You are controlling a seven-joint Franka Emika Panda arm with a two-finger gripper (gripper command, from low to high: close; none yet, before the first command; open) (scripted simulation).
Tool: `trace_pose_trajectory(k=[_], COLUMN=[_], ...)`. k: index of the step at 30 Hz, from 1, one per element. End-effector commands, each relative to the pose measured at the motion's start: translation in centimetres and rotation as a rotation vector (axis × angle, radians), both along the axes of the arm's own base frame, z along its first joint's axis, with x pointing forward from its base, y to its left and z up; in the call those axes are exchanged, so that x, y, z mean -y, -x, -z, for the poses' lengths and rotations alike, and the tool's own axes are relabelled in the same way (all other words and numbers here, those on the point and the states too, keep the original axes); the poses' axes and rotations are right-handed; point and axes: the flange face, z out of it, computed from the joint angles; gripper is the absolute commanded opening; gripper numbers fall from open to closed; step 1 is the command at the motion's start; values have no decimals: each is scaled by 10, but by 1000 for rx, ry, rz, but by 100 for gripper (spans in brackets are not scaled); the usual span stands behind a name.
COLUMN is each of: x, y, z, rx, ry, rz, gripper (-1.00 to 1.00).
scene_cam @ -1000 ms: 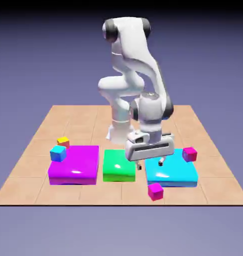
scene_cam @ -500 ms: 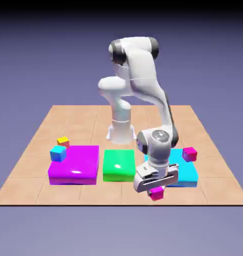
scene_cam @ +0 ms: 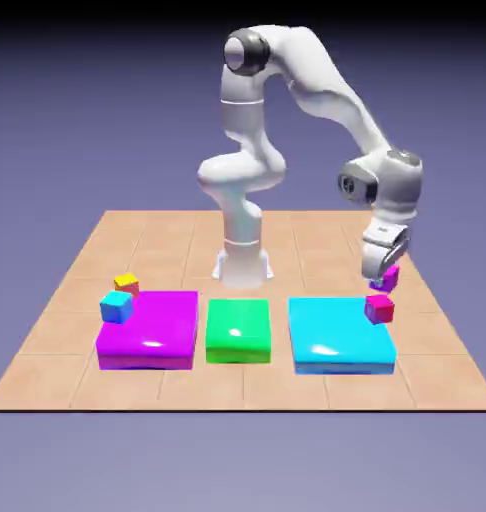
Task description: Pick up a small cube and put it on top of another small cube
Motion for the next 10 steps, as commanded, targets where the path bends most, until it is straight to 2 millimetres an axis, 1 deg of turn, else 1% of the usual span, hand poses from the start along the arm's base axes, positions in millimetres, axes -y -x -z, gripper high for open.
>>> trace_pose_trajectory(k=[1,5,6,7,8,10], x=[0,0,1,1,1,0], y=[0,0,1,1,1,-1], z=[0,62,70,70,70,39], rx=[2,2,2,2,2,3], ry=[1,2,1,1,1,3], rz=[0,0,0,0,0,1], gripper=[-100,-100,-100,100,100,100])
